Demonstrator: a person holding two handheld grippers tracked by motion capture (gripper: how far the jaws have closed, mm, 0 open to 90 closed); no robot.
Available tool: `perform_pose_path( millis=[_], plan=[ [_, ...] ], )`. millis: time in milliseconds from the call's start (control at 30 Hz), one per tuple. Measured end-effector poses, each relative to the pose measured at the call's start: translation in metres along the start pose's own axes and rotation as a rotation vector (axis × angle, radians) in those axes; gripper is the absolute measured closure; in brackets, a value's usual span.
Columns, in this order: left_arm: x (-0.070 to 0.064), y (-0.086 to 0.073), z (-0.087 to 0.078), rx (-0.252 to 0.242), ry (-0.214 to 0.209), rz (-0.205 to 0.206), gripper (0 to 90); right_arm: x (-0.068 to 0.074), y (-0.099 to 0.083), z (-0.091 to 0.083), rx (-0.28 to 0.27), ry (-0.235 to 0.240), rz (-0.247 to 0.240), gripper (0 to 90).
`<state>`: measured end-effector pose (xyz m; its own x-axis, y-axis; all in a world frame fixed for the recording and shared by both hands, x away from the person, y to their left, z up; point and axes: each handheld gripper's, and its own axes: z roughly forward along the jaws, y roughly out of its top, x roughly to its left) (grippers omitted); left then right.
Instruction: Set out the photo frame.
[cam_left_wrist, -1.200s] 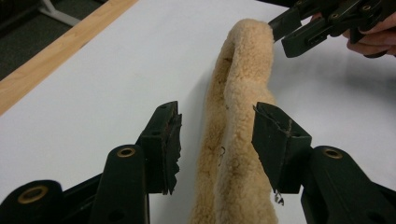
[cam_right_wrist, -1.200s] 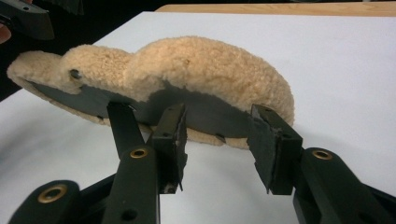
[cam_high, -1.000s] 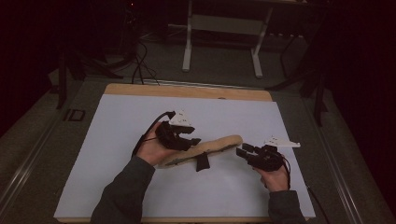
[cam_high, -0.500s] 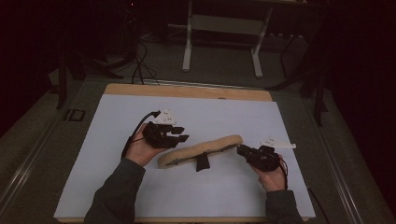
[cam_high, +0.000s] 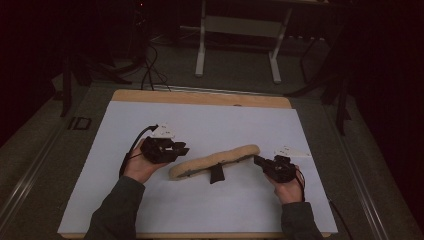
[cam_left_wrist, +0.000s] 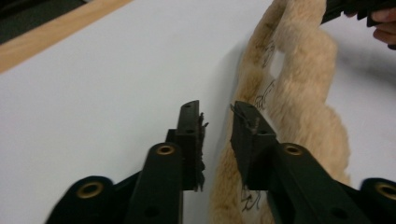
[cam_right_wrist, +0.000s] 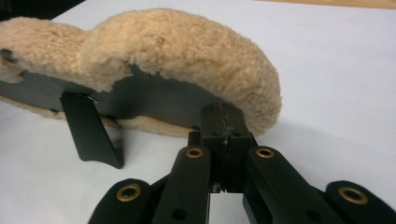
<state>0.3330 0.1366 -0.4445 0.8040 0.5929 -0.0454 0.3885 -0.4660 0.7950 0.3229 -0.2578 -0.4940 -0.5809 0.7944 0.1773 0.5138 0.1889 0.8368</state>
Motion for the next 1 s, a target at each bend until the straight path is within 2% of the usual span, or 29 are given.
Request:
perform_pose_path(
  millis=[167,333,467,533,633,833,1000],
  plan=[
    [0.000,-0.011,-0.001,0.005,-0.004,-0.009,82.8,0.001,0.000,0.004,0.007,-0.016,0.001,89.8],
    [-0.002,-0.017,-0.004,0.014,0.001,-0.001,89.5,0.004,0.001,0.008,0.023,-0.035,-0.006,89.9],
    [-0.003,-0.023,-0.005,0.017,-0.004,-0.008,90.0,0.002,0.000,0.012,0.033,-0.050,-0.004,89.9],
    [-0.004,-0.026,-0.004,0.018,-0.027,-0.017,90.0,0.001,0.000,0.014,0.038,-0.053,0.000,89.9],
    [-0.005,-0.031,-0.001,0.031,-0.037,-0.017,90.0,0.001,-0.001,0.015,0.044,-0.060,-0.001,89.9],
    [-0.006,-0.039,0.000,0.003,-0.057,-0.041,90.0,-0.001,0.001,0.014,0.052,-0.069,-0.002,90.0],
    [-0.007,-0.041,-0.001,-0.003,-0.056,-0.038,90.0,-0.002,0.003,0.014,0.054,-0.071,-0.006,90.0]
  ],
)
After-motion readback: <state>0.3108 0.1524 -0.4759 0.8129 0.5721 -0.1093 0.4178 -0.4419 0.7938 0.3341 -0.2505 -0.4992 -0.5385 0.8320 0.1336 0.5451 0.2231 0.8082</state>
